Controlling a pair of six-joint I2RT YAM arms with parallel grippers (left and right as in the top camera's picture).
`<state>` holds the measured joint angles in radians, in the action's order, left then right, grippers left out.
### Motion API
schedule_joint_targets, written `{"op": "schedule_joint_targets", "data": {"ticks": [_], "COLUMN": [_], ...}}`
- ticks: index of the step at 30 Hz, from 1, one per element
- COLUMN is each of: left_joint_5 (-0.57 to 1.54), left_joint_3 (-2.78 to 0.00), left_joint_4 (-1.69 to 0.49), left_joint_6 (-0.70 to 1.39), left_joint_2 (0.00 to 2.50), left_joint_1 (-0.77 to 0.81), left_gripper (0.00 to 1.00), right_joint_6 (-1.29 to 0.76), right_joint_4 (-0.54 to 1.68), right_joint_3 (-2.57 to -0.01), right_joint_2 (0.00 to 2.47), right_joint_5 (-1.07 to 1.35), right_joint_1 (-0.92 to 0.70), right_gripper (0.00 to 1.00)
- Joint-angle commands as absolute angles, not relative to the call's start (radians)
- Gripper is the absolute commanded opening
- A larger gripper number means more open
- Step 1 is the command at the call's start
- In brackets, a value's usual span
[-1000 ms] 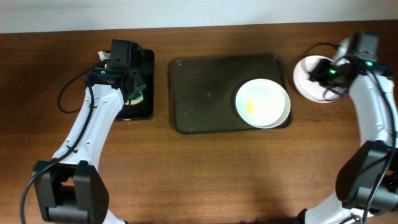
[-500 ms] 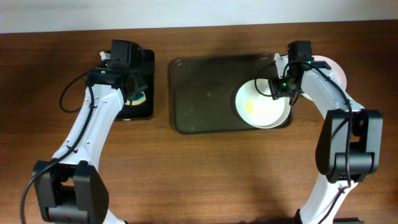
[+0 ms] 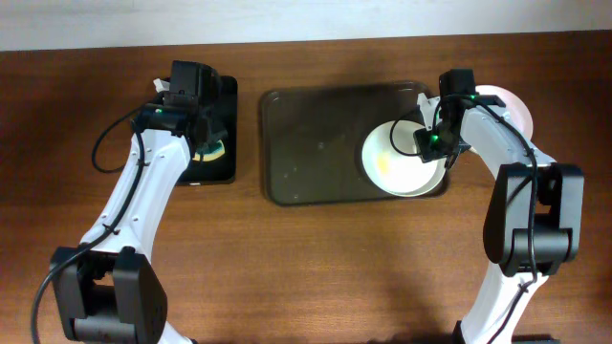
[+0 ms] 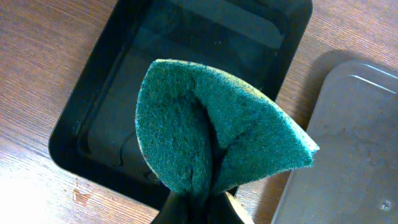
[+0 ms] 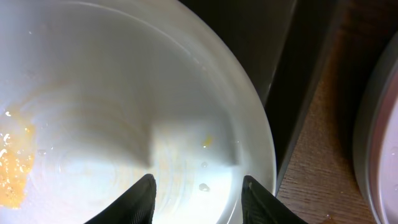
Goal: Clean dirty plates on tray and stack at the side
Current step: 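Hold the cream plate rim with the right gripper and tilt it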
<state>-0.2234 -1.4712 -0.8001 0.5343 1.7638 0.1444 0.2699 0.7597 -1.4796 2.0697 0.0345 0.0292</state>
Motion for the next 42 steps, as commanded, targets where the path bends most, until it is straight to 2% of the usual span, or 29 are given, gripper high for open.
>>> {"op": "schedule_joint_targets", "data": {"ticks": [1,9,17,20,23,42], "left_joint_5": [-0.22,-0.22,-0.22,-0.22,-0.22,-0.22], "left_joint_3": [-1.467,-1.467,-1.467,-1.467,-1.467,-1.467], "left_joint_4": [-0.795,-0.795,-0.795,-0.796,-0.795,-0.794], "left_joint_6": [0.529,0.529,0.529,0.529,0.529,0.529], "left_joint_2": [1.761,1.761,1.761,1.761,1.761,1.761], "left_joint_1": [0.141,0.141,0.141,0.141,0.141,0.141], "left_gripper": [0.0,0.0,0.0,0.0,0.0,0.0], "right_joint_6": [0.255,0.22,0.22,0.22,0.219,0.166], "right_joint_4": [0.759,0.793,0.788,0.793,0.798,0.918], "right_joint_3": [-1.507,-1.572,-1.509,-1.507,-1.507,-1.574], "right_joint_2": [2.073,2.056,2.103,2.116,2.116,2.087], "right_joint_5": [0.044,-0.022,-0.007,-0.004,0.027,0.008], "right_joint_1": [0.026,0.033,0.048,0.048,0.046,0.045], "right_gripper": [0.48,0.58,0.57,0.55,0.44,0.44]}}
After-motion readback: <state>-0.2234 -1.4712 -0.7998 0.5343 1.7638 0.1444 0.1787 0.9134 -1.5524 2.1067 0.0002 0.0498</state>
